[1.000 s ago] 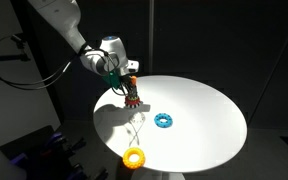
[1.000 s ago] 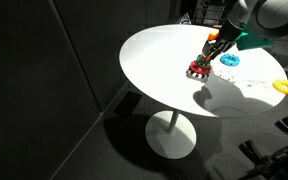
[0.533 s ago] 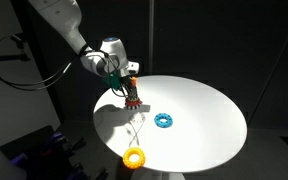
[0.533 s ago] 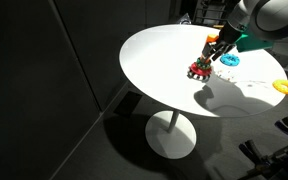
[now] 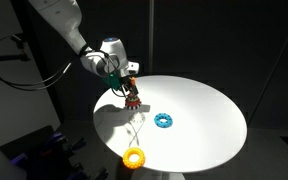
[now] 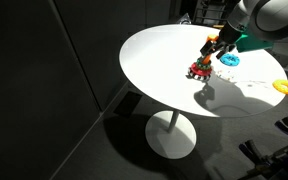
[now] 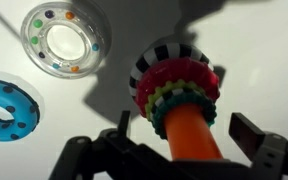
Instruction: Move the green toy to the table
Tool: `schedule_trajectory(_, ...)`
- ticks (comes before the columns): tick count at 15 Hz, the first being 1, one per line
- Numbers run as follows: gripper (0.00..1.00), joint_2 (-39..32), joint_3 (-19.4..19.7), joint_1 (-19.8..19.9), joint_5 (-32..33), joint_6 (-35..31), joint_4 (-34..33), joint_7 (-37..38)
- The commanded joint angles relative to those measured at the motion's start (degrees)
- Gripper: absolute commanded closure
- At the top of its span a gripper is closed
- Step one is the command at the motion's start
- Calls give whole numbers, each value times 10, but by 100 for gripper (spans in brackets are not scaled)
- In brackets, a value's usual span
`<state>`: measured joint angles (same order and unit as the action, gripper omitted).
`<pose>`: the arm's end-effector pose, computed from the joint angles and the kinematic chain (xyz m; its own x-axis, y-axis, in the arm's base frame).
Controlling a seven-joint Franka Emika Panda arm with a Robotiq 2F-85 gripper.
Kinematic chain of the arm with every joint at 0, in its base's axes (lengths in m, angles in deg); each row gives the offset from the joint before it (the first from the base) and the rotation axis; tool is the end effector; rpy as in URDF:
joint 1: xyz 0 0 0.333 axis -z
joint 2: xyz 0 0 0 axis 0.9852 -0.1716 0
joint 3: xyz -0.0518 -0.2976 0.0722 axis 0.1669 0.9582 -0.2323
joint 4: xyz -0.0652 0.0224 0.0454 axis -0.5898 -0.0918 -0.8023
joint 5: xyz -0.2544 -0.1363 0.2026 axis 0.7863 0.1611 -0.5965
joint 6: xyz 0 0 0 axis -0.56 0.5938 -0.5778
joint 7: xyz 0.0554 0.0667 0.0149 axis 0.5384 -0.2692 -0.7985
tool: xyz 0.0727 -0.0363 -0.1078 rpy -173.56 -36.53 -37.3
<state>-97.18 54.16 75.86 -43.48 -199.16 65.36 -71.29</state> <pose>0.5469 0.0532 0.2324 0.9504 -0.1210 0.2864 -0.1038 -0.9918 -0.0747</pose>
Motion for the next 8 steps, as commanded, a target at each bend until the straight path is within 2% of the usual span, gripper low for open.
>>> schedule_trajectory(1,0,4,10,-12,-1,-1,1,0)
schedule_trajectory(8,0,-2,21,-24,7,-8,1,4)
